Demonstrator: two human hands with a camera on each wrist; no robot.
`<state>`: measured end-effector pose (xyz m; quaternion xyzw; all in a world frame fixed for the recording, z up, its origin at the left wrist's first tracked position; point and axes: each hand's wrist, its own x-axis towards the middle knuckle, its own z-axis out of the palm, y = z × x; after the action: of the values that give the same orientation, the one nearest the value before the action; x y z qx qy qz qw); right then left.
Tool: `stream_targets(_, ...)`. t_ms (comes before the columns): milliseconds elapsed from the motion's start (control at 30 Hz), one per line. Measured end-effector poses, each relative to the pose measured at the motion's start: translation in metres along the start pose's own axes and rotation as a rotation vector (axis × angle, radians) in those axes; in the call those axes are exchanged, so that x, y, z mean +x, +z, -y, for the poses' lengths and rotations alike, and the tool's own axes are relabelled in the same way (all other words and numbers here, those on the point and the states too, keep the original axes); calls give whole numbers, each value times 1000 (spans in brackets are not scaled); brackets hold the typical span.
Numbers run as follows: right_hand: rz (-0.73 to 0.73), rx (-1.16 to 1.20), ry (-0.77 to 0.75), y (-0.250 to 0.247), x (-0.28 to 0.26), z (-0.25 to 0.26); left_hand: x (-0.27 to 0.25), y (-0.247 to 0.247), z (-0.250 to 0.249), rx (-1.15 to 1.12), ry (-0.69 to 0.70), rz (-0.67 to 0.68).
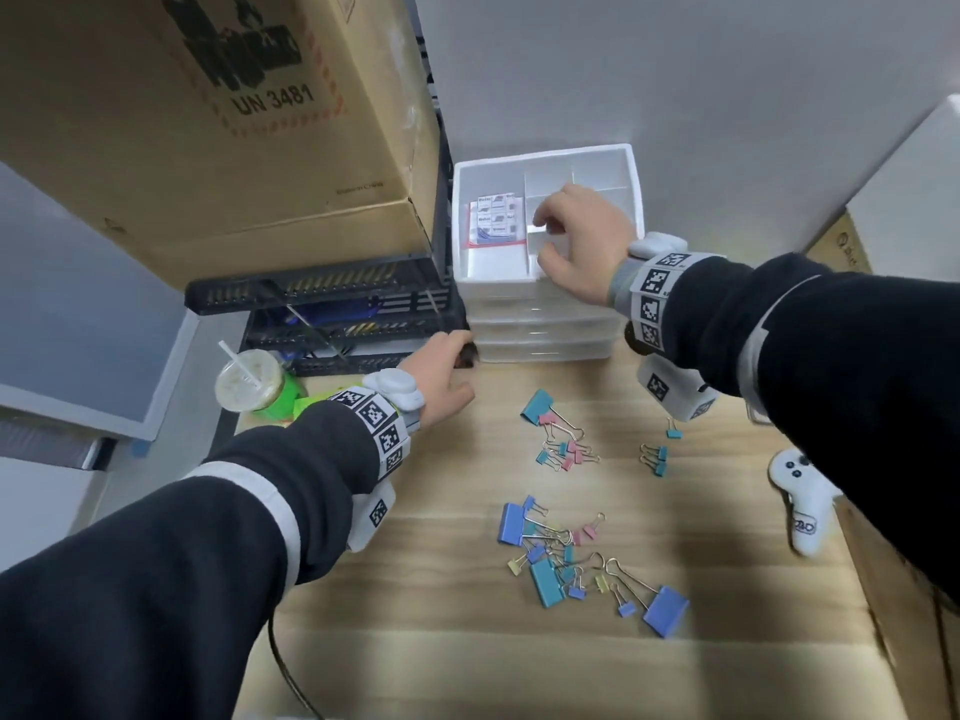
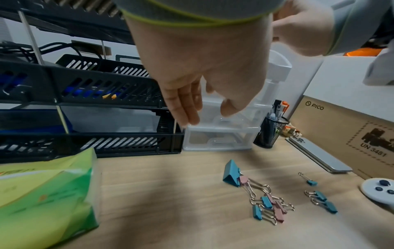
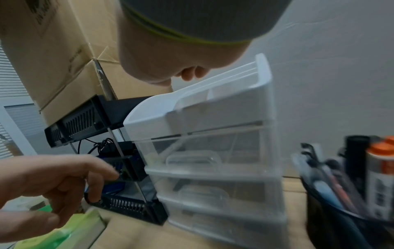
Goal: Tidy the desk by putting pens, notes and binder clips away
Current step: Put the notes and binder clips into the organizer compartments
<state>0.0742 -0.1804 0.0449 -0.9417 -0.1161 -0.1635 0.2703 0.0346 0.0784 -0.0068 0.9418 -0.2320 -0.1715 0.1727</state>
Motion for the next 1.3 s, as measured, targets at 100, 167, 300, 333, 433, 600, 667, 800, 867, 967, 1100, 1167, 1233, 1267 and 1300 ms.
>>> stream_targets(100,36,14,84,-7,-35,-7,-4,15,0,112,-63,164)
stream_targets(167,109,1,127,-8,-58,-7,-8,29,-1,133,-107,220)
stream_targets(300,317,-29,230,8,-125,-15,-23,68,-10,139,-65,319)
stream_targets(333,395,-20,258,15,-144,-16,-27,78,-13,128,-47,330)
stream_targets(433,720,104,348,39,-193,-10,-32,106,-20,28,-59,286)
stream_targets(600,1060,151,311,92,-254,23,-41,143,-18,7,-84,270)
stream_targets(667,1117,145,270,108,-271,36,-46,151,-13,2,-79,268)
stream_targets(800,1121,56,149,120,-283,49,-46,154,-3,-5,-84,226)
stream_targets(867,1110,9,104,121,-286,52,-45,155,-1,6,-102,221)
stream_targets(967,1058,36,112,121,-291,50,-38,152,-3,18,-118,230)
stream_targets(1100,991,169,178,116,-286,40,-22,144,-12,52,-152,240)
stream_targets(1167,941,262,297,106,-278,35,-14,141,-17,78,-156,229)
stream_targets(1233,865,412,470,96,-265,26,0,136,-22,76,-134,208)
stream_targets(1267,825,522,565,92,-258,21,7,134,-25,72,-114,200)
stream_targets(1300,783,628,658,88,-251,15,15,133,-28,68,-92,195)
